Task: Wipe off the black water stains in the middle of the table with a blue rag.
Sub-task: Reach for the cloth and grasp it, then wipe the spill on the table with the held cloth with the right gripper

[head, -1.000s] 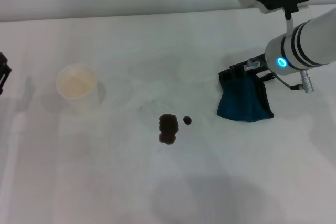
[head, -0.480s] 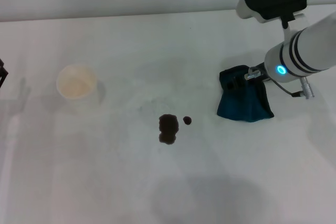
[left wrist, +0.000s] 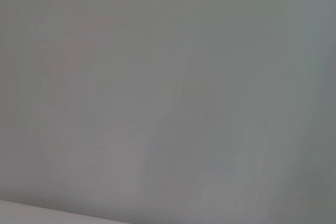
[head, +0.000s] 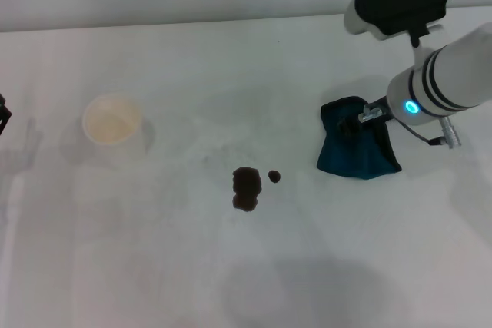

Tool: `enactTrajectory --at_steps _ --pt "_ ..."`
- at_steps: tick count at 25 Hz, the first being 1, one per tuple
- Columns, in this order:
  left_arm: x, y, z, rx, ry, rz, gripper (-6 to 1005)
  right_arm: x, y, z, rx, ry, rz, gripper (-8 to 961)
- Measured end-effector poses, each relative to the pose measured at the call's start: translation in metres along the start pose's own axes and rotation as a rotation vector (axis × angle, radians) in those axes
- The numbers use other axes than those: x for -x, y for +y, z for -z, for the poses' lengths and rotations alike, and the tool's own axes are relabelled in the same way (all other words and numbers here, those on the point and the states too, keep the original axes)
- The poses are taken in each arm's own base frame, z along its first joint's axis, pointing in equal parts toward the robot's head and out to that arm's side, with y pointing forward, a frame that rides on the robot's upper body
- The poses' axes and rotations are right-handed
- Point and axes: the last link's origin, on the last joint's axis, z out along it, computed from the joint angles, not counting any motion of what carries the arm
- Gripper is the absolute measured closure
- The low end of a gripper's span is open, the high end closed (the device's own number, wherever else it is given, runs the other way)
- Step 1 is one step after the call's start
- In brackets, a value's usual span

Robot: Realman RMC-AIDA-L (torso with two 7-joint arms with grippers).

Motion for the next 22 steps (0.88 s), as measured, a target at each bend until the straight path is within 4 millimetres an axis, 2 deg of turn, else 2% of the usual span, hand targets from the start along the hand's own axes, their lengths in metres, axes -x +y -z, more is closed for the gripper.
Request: enactTrajectory --at_steps 2,13,18,22 --pt "0.000 0.000 0.000 0.001 -0.001 0.001 109 0.001 0.003 0.000 0.002 -0.003 0.017 474" --pt "0.001 0.002 0.000 0.006 -0.003 0.005 107 -0.003 0.003 0.001 0.005 0.015 0.043 876" --pt "0.001 0.002 0.000 0.007 -0.002 0.006 108 -0.002 0.004 0.004 0.007 0.018 0.052 879" --pt "0.001 0.003 0.001 0.011 -0.004 0.004 107 0.005 0.016 0.019 0.037 -0.003 0.149 880"
